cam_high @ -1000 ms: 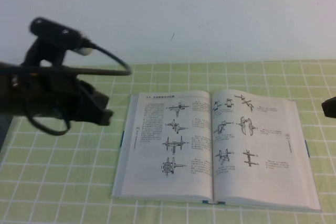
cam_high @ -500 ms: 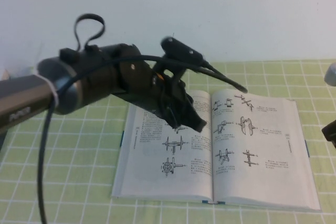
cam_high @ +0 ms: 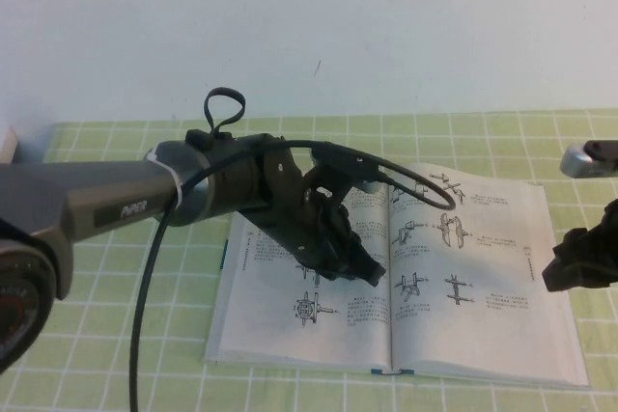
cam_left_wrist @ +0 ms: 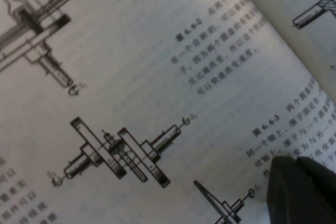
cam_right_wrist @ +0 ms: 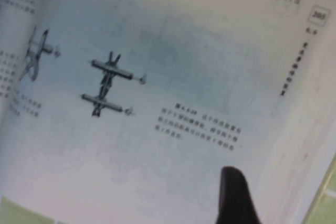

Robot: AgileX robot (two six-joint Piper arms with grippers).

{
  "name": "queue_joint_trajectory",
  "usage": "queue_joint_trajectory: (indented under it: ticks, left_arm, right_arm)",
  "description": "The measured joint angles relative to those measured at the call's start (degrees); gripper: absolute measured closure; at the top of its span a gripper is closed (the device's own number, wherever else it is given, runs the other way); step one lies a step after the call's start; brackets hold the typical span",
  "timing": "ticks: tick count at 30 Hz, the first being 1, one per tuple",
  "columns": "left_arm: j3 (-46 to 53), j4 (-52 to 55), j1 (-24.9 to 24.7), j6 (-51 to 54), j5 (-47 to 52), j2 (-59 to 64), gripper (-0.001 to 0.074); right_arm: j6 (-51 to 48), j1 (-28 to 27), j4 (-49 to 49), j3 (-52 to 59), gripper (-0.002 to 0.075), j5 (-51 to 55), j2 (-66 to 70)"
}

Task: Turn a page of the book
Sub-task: Open the closed book

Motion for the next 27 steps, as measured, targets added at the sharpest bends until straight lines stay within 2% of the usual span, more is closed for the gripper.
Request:
queue_joint_trajectory:
  ticks: [5, 14, 27]
  left_arm:
    - [-1.0, -4.4, 2.9, -4.2, 3.4, 2.5, 0.0739]
    - [-1.5, -8.4, 4.9, -4.8, 5.5, 4.2, 0.0739]
    - [-1.6, -9.0, 5.0, -5.1, 5.5, 4.2, 0.0739]
  right_arm:
    - [-2.5, -3.0, 8.0, -0.1, 0.0316, -2.2, 3.4]
    - [-18.4, -3.4, 28.3, -0.3, 0.0315, -3.0, 6.4]
    - [-20.2, -3.4, 30.8, -0.4, 0.0315, -4.7, 10.4]
